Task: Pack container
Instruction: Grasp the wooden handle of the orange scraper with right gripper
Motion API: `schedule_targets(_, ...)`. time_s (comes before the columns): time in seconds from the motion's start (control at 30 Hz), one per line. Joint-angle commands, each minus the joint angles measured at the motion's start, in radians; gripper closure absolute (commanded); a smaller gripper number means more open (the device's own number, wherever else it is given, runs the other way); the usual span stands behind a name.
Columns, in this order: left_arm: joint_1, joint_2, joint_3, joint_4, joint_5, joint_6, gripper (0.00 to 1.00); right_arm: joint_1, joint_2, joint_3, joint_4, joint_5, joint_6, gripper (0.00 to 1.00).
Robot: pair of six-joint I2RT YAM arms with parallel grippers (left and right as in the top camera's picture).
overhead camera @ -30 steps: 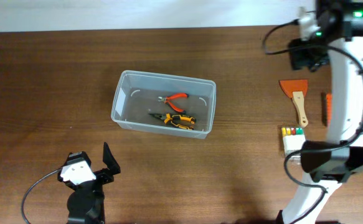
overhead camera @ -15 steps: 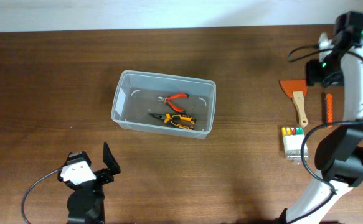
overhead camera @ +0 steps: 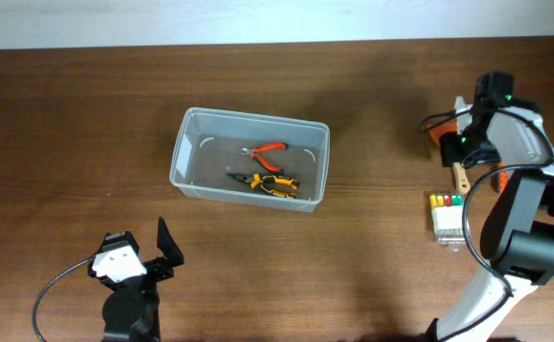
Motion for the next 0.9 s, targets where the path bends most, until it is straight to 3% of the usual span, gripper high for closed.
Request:
schedule_targets(0.0, -0.003, -0.005, -0.003, -0.002, -0.003, 0.009, 0.01, -0.003, 0.01, -0.055, 0.037, 0.01, -0.01, 0.34)
schedule_targets(0.57, -0.003, -0.005, -0.003, -0.002, -0.003, 0.009, 0.01, -0.074, 0.095, -0.074, 0.092, -0.011, 0.028, 0.39)
schedule_targets(0.87, -0.003, -0.005, -0.003, -0.002, -0.003, 0.009, 0.01, -0.073, 0.095, -0.074, 0.09, -0.055, 0.027, 0.65)
